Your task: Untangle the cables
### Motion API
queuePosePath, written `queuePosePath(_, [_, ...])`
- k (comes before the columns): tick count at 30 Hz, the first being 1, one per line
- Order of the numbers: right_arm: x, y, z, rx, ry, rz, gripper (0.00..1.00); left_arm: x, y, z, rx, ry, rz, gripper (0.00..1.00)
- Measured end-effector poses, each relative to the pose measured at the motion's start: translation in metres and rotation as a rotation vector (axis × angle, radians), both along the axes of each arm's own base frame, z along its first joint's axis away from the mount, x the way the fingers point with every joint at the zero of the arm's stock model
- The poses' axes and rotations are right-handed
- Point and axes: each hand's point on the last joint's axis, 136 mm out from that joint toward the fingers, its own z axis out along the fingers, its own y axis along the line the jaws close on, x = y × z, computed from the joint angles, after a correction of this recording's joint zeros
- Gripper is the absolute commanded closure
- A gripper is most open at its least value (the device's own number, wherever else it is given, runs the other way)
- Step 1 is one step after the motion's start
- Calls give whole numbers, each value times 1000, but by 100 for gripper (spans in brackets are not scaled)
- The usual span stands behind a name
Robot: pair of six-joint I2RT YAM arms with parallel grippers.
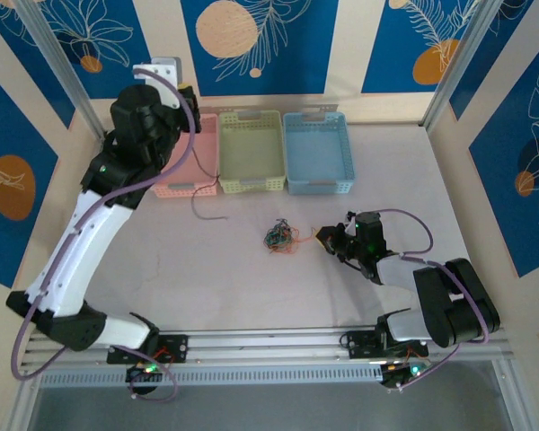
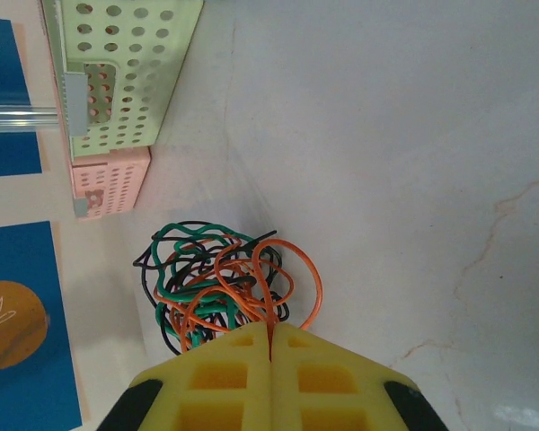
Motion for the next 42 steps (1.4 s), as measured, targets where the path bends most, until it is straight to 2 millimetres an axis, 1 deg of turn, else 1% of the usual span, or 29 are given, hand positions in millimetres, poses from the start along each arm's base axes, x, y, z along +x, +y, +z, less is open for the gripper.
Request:
queuePosePath(5, [-1, 1, -1, -4, -1, 4, 100, 49, 2, 1, -59, -9, 28, 100])
queuePosePath(8, [-2, 4, -1, -8, -3, 14, 100, 74, 1, -2, -93, -31, 28, 100])
queuePosePath(11, [-3, 5, -1, -18, -8, 21, 100, 101, -5, -6, -111, -52, 29, 100])
queuePosePath(13, [-3, 7, -1, -25, -10, 25, 100, 121, -13, -13, -113, -55, 23, 100])
queuePosePath(14, [-3, 7, -1, -26, -13, 27, 100, 131, -17, -20, -112, -51, 18, 100])
queuePosePath(16, [-2, 7, 0, -28, -17, 28, 100, 149, -26, -42, -102, -25, 12, 100])
queuePosePath(19, [-2, 7, -1, -33, -18, 27, 100, 179, -43, -90, -82, 42, -6, 100])
queuePosePath(21, [-2, 8, -1, -34, -16, 28, 100, 199, -57, -133, -68, 104, -33, 100])
queuePosePath(22, [-3, 8, -1, -35, -16, 28, 100, 206, -62, -151, -64, 131, -43, 100])
queuePosePath(24, [-3, 8, -1, -37, -16, 30, 100, 222, -74, -203, -49, 211, -63, 100])
queuePosePath(25, [-3, 8, -2, -37, -14, 29, 100, 227, -77, -223, -44, 243, -68, 100])
queuePosePath(26, [-3, 8, -2, -38, -13, 30, 100, 231, -82, -247, -34, 284, -77, 100])
queuePosePath(28, [-4, 7, -3, -41, -11, 32, 100, 235, -89, -291, -20, 362, -90, 100])
queuePosePath(30, [-4, 7, -3, -43, -11, 33, 100, 234, -96, -323, -6, 424, -102, 100])
queuePosePath(32, [-4, 7, -3, -43, -11, 33, 100, 232, -98, -342, 5, 464, -107, 100])
queuePosePath(34, [-3, 8, -2, -43, -12, 34, 100, 231, -99, -355, 11, 492, -106, 84])
queuePosePath(36, [-3, 9, -1, -43, -15, 36, 100, 229, -100, -364, 15, 518, -109, 66])
queuePosePath(37, [-2, 9, 0, -43, -16, 38, 100, 229, -101, -369, 18, 531, -109, 61])
queuePosePath(41, [-1, 10, 1, -45, -24, 43, 100, 228, -102, -378, 15, 570, -109, 45])
queuePosePath(42, [-1, 10, 1, -45, -25, 43, 100, 226, -102, -381, 21, 583, -112, 44])
